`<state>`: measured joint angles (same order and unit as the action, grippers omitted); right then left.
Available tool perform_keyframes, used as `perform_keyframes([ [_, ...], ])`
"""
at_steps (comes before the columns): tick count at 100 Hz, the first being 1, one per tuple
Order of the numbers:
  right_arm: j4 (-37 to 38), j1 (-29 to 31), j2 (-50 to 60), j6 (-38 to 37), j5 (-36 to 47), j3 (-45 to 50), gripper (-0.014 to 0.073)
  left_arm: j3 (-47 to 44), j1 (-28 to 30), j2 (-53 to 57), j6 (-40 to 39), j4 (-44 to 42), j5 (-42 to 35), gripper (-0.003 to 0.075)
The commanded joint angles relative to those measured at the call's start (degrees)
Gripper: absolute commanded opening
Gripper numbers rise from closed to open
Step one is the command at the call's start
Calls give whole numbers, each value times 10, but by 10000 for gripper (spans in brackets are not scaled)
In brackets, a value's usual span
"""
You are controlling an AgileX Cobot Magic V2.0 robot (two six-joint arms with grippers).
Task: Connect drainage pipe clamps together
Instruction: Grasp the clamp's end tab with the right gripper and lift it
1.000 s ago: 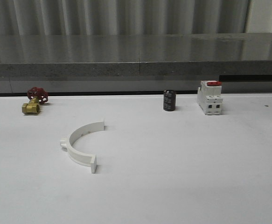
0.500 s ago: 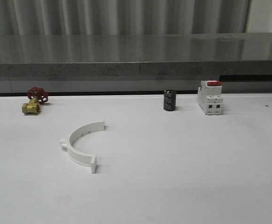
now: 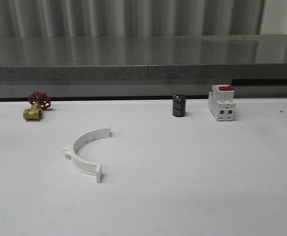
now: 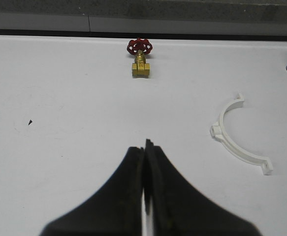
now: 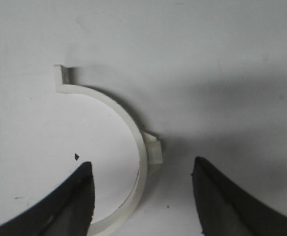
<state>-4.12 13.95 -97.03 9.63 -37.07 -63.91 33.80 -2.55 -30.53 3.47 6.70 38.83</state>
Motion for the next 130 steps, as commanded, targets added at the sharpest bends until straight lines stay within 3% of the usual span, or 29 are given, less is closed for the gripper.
perform_keyframes([
  [1,-7,4,2,21,25,-19,451,15,1,-1,1,9,-38,-21],
  [71,-16,4,-78,31,56,-19,441,15,1,-1,1,9,-38,-21],
  [111,-16,4,-78,31,48,-19,147,15,1,-1,1,9,-38,-21],
  [130,-16,4,-78,30,44,-19,117,15,1,-1,1,9,-38,-21],
])
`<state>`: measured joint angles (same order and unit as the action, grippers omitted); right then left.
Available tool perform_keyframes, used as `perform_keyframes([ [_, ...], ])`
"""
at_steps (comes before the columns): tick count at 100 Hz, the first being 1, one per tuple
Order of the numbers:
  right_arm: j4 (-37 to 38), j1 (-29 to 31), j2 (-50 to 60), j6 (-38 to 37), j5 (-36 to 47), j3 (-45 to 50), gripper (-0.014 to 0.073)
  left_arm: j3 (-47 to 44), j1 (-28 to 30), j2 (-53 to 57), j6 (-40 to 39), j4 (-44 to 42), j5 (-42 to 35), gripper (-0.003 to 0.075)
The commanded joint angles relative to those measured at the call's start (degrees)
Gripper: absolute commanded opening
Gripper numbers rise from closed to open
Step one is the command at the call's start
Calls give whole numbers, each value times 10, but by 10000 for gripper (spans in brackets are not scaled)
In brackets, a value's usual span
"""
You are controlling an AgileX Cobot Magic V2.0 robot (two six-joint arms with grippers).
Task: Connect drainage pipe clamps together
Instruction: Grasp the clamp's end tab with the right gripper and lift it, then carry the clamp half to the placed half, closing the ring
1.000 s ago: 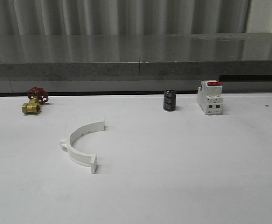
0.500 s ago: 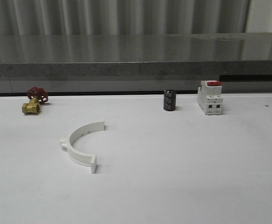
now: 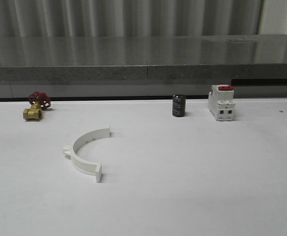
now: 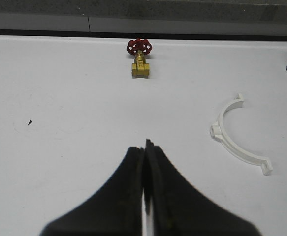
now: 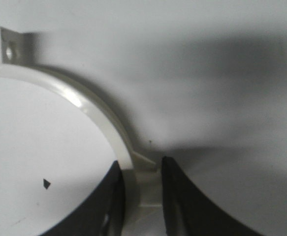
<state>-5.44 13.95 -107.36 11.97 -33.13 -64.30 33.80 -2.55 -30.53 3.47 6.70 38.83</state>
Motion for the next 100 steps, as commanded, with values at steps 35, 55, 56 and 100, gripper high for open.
perform_keyframes([
  [35,-20,-38,45,-60,-149,-124,111,15,1,-1,1,9,-38,-21],
  [55,65,-160,105,-191,-165,-127,111,15,1,-1,1,9,-38,-21],
  [56,65,-165,105,-200,-165,-127,111,15,1,-1,1,9,-38,-21],
  [100,251,-460,68,-561,-159,-151,111,15,1,-1,1,9,-39,-21],
])
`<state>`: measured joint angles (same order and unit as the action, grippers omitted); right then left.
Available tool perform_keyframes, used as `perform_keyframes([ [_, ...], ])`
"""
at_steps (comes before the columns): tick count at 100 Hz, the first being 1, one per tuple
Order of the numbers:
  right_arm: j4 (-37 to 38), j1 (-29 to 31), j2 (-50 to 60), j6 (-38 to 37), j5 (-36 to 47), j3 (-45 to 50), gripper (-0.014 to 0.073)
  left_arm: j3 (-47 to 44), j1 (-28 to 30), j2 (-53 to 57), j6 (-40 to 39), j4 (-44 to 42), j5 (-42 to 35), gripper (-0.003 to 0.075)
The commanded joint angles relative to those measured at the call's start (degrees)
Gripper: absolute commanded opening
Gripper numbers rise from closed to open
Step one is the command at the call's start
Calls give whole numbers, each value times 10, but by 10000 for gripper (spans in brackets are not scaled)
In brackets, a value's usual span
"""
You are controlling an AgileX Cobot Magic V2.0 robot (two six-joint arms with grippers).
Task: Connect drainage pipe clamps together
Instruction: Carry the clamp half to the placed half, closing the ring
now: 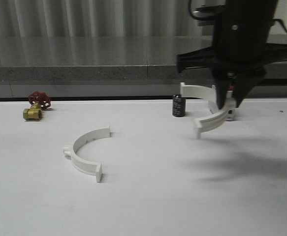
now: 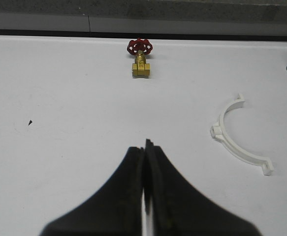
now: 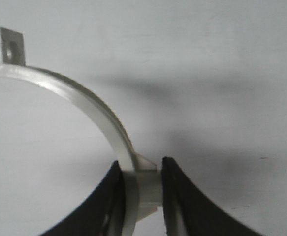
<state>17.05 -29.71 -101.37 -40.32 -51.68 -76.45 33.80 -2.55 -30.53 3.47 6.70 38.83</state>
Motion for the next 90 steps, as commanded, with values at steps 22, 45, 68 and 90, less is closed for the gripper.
perform_keyframes([
  [22,16,-69,-62,-56,30,-98,111,15,1,-1,1,9,-39,-21],
  [45,10,-96,-117,-82,28,-150,111,15,1,-1,1,9,-39,-21],
  [68,8,-107,-146,-107,32,-162,111,15,1,-1,1,9,-39,-21],
  [90,7,-108,-160,-122,43,-162,111,15,1,-1,1,9,-39,-21],
])
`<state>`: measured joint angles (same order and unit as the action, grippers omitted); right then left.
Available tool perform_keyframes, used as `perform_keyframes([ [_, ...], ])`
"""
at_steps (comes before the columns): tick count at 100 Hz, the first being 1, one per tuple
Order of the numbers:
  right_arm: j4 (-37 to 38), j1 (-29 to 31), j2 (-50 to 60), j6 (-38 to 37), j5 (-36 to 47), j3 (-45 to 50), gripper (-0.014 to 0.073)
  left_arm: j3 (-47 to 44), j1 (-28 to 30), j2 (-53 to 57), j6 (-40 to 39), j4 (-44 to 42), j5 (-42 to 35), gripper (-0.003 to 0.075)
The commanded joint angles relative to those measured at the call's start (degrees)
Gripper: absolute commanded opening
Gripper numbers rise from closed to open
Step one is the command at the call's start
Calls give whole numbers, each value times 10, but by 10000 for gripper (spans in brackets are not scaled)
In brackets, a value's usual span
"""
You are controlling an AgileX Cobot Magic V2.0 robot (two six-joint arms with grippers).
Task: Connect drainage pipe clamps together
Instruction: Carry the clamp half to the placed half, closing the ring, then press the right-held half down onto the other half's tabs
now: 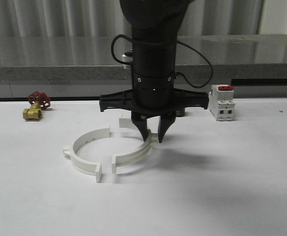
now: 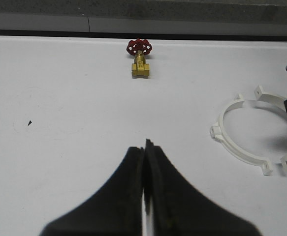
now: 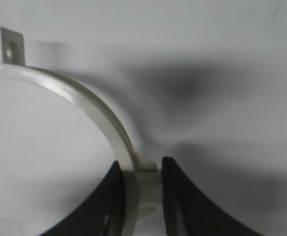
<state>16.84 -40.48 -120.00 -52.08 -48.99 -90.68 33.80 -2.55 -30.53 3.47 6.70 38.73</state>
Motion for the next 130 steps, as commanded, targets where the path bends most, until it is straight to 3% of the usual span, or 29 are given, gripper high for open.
perform_keyframes([
  [1,9,0,26,-4,16,-20,111,15,1,-1,1,9,-38,-21],
  [130,-21,-1,11,-6,60,-20,111,15,1,-1,1,9,-38,-21],
])
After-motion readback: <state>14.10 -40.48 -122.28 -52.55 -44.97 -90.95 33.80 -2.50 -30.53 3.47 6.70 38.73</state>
